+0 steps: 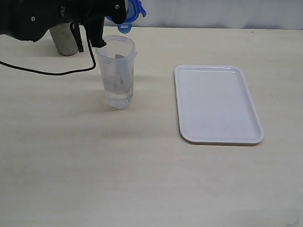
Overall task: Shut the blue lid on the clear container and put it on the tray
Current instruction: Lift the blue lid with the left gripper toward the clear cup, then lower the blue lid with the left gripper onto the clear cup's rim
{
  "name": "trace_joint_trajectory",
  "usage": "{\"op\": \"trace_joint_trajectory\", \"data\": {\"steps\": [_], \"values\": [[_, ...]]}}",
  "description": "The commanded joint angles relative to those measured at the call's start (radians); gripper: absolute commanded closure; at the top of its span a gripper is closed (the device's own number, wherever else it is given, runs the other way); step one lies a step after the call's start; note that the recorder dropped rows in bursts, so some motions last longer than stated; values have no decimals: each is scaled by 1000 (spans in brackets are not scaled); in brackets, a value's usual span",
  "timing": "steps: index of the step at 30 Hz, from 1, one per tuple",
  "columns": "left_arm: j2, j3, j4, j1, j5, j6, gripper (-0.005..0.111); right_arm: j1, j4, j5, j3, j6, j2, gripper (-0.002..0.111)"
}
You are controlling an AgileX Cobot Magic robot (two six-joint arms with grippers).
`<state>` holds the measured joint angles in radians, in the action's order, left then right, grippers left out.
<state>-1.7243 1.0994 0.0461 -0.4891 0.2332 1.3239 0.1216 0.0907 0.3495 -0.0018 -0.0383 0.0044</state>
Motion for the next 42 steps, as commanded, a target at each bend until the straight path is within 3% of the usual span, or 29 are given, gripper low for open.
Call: {"op": "trace_joint_trajectory", "data": {"steps": [1,12,19,22,29,42], "values": [[50,2,0,-6,-30,15,107,-6,4,-3,2,-1,-4,104],[169,-102,0,-6,-15,71,107,-6,4,-3,2,-1,-4,104],[187,-110,104,-6,-9,71,107,-6,4,-3,2,-1,-4,104],[166,-108,228,-6,52,71,107,-6,4,-3,2,-1,-4,104],[74,-108,266,-6,172,117,107,-6,4,-3,2,-1,-4,104],[86,-108,273,-7,49,144,107,-6,4,-3,2,-1,-4,104]]}}
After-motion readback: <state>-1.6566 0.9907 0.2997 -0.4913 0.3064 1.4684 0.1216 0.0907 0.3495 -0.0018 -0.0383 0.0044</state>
